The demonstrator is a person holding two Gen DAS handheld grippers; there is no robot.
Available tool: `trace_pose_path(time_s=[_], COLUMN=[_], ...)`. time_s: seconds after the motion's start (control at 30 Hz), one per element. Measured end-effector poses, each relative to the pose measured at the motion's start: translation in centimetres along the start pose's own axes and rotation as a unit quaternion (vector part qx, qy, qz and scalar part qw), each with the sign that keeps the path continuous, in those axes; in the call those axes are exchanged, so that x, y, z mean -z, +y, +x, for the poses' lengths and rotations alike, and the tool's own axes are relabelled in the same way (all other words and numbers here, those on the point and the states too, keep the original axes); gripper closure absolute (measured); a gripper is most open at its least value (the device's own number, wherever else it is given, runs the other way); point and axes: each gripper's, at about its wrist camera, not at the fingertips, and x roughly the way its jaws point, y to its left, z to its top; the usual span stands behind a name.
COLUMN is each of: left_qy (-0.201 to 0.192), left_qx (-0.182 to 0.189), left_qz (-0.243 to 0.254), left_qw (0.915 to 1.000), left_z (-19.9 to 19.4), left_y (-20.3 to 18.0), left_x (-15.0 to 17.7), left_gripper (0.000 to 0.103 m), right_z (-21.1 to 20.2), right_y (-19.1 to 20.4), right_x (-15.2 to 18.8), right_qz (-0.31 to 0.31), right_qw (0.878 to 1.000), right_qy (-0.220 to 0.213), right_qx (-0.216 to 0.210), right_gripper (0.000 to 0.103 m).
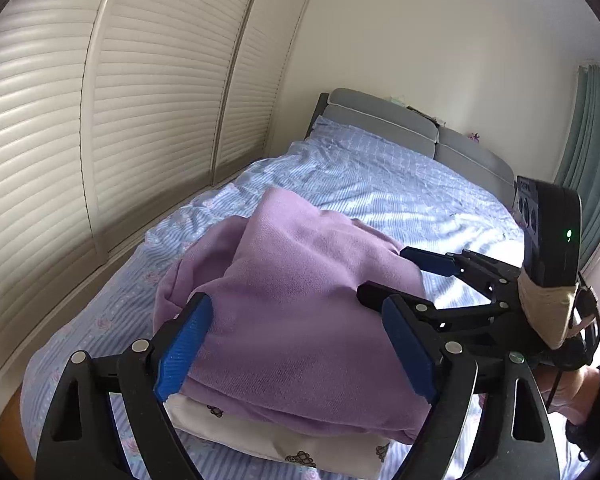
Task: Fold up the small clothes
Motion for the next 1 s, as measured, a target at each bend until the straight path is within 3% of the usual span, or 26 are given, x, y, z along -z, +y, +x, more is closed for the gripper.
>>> trace_pose_path(time_s=[0.13,0.37,0.67,0.83,1.0], left_qy=[-0.004,-0.034,-0.079,-0.067,-0.053], left_qx=[-0.040,-0.038,-0.042,-0.037,-0.021], left_qz=[0.045,0.059,0.087,0.087,0.089], left_qw=[0.9982,0.9970,0.9921,0.9932,0.9943], left_z=[0.2,-4.5,-14.0,-18.1,-21.4], left_y=[-2.0,-4.2,-11.7,-17.2,-22.6], left_x=[0.2,0.0,1.4,4.0,7.0], left_gripper=[0.012,0.008,0.003,0.003,0.003], right_z=[-0.3,-5.6,-20.1,-29.4,-38.3], right_y=[-0.4,-1.0,-0.9,0.1,1.5], right_x=[-0.1,0.0,5.7,10.4,15.8], right_qz=[0.025,0.040,0.070,0.088,0.119], right_qw=[1.000,0.997,0.983,0.969,0.947], right_qy=[-0.003,-0.048,-0.097,-0.110,-0.112], right_qx=[0.000,0.050,0.142,0.201,0.276], right_gripper=[0.025,0.024,0.024,0.021,0.015])
